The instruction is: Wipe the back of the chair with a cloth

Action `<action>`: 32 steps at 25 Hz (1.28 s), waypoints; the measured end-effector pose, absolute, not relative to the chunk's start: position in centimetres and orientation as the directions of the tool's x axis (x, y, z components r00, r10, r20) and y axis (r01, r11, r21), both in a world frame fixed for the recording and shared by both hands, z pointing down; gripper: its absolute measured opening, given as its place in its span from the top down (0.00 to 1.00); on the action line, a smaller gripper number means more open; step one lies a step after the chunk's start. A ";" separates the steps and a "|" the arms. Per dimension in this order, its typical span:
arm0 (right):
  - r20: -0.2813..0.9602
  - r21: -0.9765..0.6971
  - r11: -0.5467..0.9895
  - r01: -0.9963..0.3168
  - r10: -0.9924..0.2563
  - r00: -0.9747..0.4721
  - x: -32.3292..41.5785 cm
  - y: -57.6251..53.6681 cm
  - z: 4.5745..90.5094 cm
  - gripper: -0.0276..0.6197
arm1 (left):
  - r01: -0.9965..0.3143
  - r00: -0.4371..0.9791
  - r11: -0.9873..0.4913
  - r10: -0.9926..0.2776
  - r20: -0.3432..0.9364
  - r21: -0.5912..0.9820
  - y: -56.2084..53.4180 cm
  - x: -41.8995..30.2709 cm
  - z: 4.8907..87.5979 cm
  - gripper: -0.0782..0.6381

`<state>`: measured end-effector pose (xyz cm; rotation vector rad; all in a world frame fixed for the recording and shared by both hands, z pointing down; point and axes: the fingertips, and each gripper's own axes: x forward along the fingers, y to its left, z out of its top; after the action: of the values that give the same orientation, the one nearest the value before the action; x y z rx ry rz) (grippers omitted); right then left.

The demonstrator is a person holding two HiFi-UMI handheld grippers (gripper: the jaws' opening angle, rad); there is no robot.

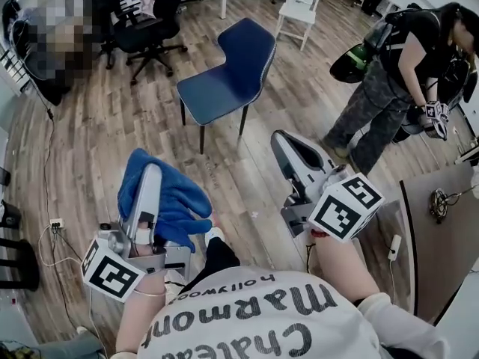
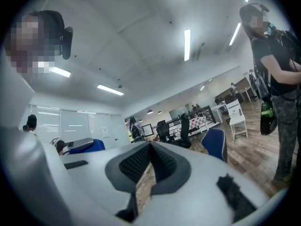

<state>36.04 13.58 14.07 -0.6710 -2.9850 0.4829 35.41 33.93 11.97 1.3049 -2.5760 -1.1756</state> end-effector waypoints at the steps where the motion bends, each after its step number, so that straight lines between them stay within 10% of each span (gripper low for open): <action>1: -0.026 -0.297 0.864 0.407 0.418 -0.908 35.1 13.7 13.7 0.94 | -0.690 -0.642 0.354 -0.701 -0.309 0.631 34.1 34.3 11.6 0.84; 32: -0.033 -0.269 0.944 0.190 0.188 -0.982 18.4 12.6 12.3 0.94 | -0.772 -0.531 0.257 -0.764 -0.367 0.582 34.3 12.2 10.1 0.85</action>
<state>18.38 12.59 12.34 -0.3025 -3.1042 0.4309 12.20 34.29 10.05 1.5271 -2.4989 -1.1672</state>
